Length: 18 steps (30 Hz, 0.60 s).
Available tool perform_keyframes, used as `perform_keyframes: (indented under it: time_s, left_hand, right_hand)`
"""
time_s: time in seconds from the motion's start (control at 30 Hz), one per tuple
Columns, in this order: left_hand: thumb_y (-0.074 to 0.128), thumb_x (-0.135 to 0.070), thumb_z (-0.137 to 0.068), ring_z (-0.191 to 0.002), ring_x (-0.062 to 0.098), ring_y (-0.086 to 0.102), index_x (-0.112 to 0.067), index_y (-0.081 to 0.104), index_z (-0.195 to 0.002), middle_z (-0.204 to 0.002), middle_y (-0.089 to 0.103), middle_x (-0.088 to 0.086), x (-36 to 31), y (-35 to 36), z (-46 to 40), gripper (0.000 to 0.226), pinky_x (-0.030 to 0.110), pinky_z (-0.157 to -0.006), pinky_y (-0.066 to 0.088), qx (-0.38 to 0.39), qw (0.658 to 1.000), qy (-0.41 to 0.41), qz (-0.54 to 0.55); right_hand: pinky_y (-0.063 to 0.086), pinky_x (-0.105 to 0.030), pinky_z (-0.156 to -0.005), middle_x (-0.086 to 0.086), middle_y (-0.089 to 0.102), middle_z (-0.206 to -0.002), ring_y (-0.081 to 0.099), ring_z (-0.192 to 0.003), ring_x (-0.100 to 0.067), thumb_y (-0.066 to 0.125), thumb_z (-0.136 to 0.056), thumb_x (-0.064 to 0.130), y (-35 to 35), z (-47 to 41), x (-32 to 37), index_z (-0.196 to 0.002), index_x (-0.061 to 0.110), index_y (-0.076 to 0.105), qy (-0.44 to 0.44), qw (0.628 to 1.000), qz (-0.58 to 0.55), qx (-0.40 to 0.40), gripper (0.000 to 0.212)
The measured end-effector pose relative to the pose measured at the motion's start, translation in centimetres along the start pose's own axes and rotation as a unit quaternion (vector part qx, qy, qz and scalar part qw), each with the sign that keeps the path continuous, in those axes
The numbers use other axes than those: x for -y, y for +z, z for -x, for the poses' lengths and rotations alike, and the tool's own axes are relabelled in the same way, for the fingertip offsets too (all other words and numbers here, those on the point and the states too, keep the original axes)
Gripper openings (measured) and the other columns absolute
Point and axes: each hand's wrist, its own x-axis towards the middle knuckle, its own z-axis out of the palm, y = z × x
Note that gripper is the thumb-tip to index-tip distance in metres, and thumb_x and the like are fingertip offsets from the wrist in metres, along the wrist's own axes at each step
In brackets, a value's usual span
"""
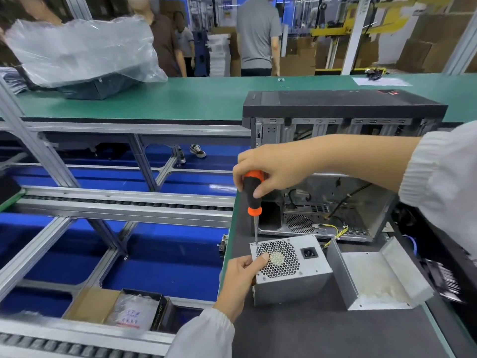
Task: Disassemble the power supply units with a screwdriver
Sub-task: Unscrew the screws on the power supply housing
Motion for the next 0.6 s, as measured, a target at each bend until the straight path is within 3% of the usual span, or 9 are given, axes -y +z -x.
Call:
perform_keyframes:
  time_s: [0.07,0.13,0.2,0.27,0.37,0.43,0.53,0.6]
  left_hand:
    - [0.076,-0.041,-0.081,-0.055,0.015,0.039,-0.003,0.044,-0.055,-0.059,0.043,0.004,0.1,-0.1,-0.4,0.056,0.021,-0.058,0.034,-0.002,1.000,-0.003,-0.011]
    - [0.074,-0.039,-0.083,-0.057,0.015,0.046,0.008,0.054,-0.065,-0.065,0.054,0.011,0.1,-0.2,-0.4,0.055,0.022,-0.057,0.037,0.005,1.000,-0.003,-0.008]
    - [0.073,-0.036,-0.085,-0.055,0.009,0.055,0.001,0.064,-0.068,-0.070,0.069,0.009,0.2,-0.3,-0.6,0.042,0.016,-0.054,0.041,0.009,1.000,-0.005,-0.011]
    - [0.073,-0.035,-0.085,-0.052,0.006,0.054,-0.014,0.064,-0.059,-0.065,0.067,0.001,0.0,-0.2,-0.6,0.035,0.014,-0.054,0.040,0.010,1.000,-0.010,-0.021]
    - [0.074,-0.039,-0.084,-0.055,0.011,0.047,-0.015,0.057,-0.057,-0.060,0.059,-0.001,0.0,-0.2,-0.8,0.040,0.019,-0.057,0.036,-0.004,0.999,-0.020,-0.038]
    - [0.074,-0.038,-0.084,-0.056,0.010,0.051,-0.014,0.063,-0.057,-0.062,0.065,0.002,0.1,-0.4,-0.9,0.038,0.018,-0.057,0.038,-0.005,0.999,-0.025,-0.035]
    - [0.074,-0.036,-0.084,-0.074,0.019,0.065,0.006,0.071,-0.083,-0.086,0.074,0.018,0.1,-0.3,-1.0,0.043,0.029,-0.071,0.048,-0.002,0.999,-0.035,-0.021]
    - [0.075,-0.039,-0.082,-0.076,0.021,0.066,0.008,0.069,-0.084,-0.089,0.075,0.017,0.0,-0.3,-1.0,0.048,0.031,-0.072,0.050,-0.002,0.999,-0.032,-0.022]
  right_hand:
    - [0.049,-0.024,-0.062,0.009,0.066,-0.069,0.067,-0.055,-0.010,0.061,-0.084,0.057,0.6,0.0,0.5,-0.105,0.020,0.055,0.065,0.996,-0.060,-0.013,0.043]
    - [0.046,-0.027,-0.050,-0.002,0.060,-0.051,0.063,-0.041,-0.018,0.042,-0.082,0.075,1.1,-0.4,1.0,-0.084,0.009,0.053,0.146,0.987,-0.025,-0.069,0.066]
    - [0.032,-0.026,-0.046,-0.005,0.047,-0.052,0.049,-0.042,-0.021,0.027,-0.090,0.070,1.8,-1.3,1.3,-0.062,0.010,0.040,0.175,0.965,0.136,-0.143,0.068]
    - [0.023,-0.026,-0.047,-0.003,0.038,-0.055,0.035,-0.047,-0.018,0.023,-0.098,0.060,2.2,-2.0,1.7,-0.056,0.013,0.033,0.163,0.939,0.238,-0.188,0.063]
    - [0.027,-0.028,-0.050,-0.001,0.034,-0.060,0.034,-0.052,-0.019,0.028,-0.103,0.039,2.3,-2.9,1.8,-0.062,0.011,0.034,0.134,0.942,0.270,-0.149,0.050]
    - [0.032,-0.031,-0.057,0.001,0.035,-0.063,0.040,-0.061,-0.023,0.031,-0.103,0.030,1.9,-3.1,1.7,-0.078,0.009,0.042,0.093,0.958,0.255,-0.092,0.035]
    - [0.041,-0.036,-0.068,0.006,0.050,-0.075,0.047,-0.074,-0.022,0.041,-0.100,0.030,0.6,-2.1,0.7,-0.103,0.017,0.049,0.045,0.987,0.152,-0.010,0.016]
    - [0.045,-0.040,-0.078,0.010,0.053,-0.081,0.050,-0.080,-0.019,0.050,-0.097,0.033,-0.2,-1.1,0.0,-0.117,0.026,0.049,0.040,0.996,0.070,0.042,0.021]
